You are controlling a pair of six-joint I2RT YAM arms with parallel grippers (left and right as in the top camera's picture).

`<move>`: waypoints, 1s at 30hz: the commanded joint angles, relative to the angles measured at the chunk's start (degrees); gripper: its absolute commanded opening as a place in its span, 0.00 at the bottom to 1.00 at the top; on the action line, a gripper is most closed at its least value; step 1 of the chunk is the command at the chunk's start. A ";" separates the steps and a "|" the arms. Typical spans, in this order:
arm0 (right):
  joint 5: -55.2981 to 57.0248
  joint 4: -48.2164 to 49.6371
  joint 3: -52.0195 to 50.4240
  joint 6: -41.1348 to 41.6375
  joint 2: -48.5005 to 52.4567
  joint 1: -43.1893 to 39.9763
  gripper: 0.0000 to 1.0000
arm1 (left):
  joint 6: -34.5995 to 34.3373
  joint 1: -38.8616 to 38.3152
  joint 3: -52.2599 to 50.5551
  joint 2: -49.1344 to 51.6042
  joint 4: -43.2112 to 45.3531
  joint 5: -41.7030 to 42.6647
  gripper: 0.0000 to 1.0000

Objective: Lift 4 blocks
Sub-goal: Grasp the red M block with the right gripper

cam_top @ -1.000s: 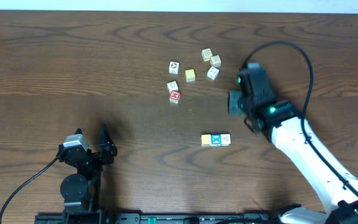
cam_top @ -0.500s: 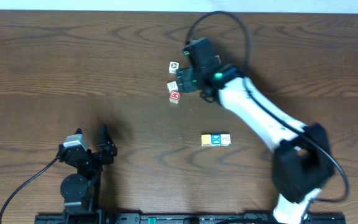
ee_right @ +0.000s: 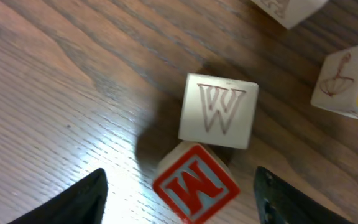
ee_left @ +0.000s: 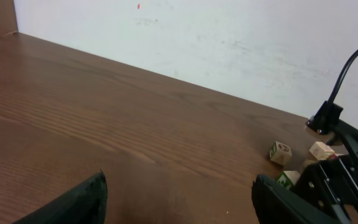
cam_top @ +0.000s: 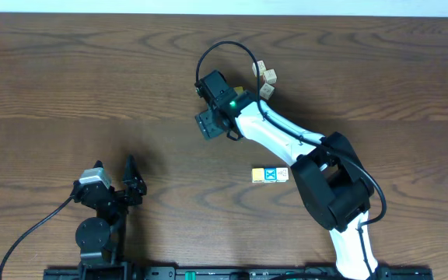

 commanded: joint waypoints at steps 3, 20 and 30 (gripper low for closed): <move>1.81 -0.33 1.27 -7.63 0.24 -0.94 0.61 | 0.35 -0.07 -0.70 -0.09 -2.54 -1.73 0.75; -1.22 -0.46 1.27 -23.89 1.03 -0.94 0.41 | 0.35 -0.07 -0.70 -0.09 -2.54 -1.73 0.75; -0.96 -1.55 1.22 -19.10 1.05 -0.92 0.30 | 0.35 -0.07 -0.70 -0.09 -2.54 -1.73 0.75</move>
